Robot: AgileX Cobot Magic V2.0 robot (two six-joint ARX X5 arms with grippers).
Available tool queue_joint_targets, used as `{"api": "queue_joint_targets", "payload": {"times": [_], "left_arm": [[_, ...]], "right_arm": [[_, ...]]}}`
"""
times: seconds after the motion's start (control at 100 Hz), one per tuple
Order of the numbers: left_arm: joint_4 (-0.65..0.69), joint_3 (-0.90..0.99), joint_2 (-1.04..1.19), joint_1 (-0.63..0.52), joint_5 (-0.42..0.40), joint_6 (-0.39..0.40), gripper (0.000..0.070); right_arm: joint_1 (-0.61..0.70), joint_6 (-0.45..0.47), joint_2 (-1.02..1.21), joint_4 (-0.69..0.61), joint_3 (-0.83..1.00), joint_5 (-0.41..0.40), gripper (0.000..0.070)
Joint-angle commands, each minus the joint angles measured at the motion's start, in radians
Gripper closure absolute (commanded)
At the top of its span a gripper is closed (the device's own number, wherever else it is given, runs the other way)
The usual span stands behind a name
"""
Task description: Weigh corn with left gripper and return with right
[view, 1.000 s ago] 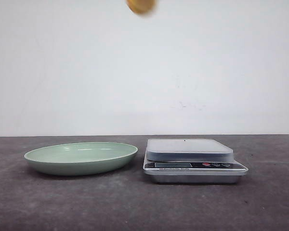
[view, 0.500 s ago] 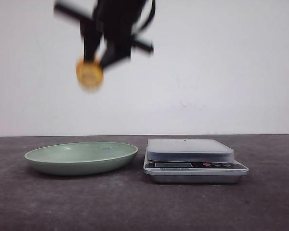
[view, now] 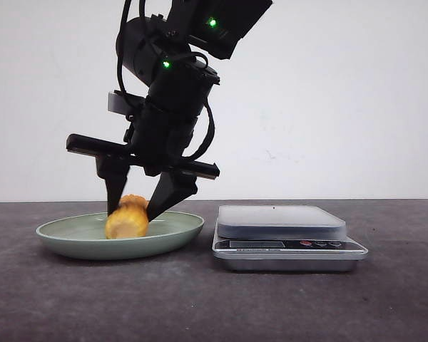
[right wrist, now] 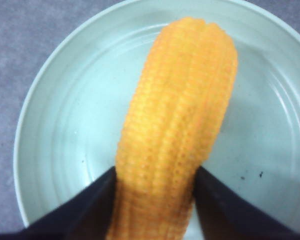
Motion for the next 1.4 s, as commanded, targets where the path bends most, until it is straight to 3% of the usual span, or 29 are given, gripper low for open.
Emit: {"api": "queue_joint_targets", "payload": {"times": [0.0,0.04,0.09,0.37,0.75,1.02,1.24,1.33,1.39], "left_arm": [[-0.021,0.013,-0.003,-0.002,-0.003,0.002,0.0268],[-0.021,0.013,-0.003,-0.002,-0.003,0.003,0.0268],[-0.021,0.013,-0.003,-0.002,-0.003,0.003,0.0268],[-0.021,0.013,-0.003,-0.002,-0.007,0.01,0.0268],[-0.02,0.013,-0.003,-0.002,-0.007,0.024,0.0268],[-0.01,0.013,-0.003,-0.002,-0.006,0.03,0.0268],[-0.005,0.013,-0.003,-0.002,-0.006,0.045,0.0268],[0.0,0.012,-0.003,-0.002,-0.006,0.049,0.0268],[0.003,0.012,-0.003,-0.002,-0.006,0.049,0.0268]], "right_arm": [[0.01,0.008,0.016,0.028,0.022,0.002,0.0237],[0.01,0.009,0.015,0.043,0.022,-0.002,0.0168],[0.006,-0.002,0.007,0.047,0.023,-0.013,0.0135],[-0.065,-0.109,-0.179,0.052,0.028,-0.078,0.0139],[-0.405,-0.296,-0.657,-0.216,0.028,-0.268,0.0162],[-0.622,-0.376,-1.039,-0.365,0.028,-0.256,0.0162],[-0.633,-0.374,-1.259,-0.479,0.028,-0.2,0.0162],[-0.633,-0.344,-1.315,-0.574,0.027,-0.195,0.0162],[-0.633,-0.341,-1.352,-0.666,0.026,-0.147,0.0162]]}}
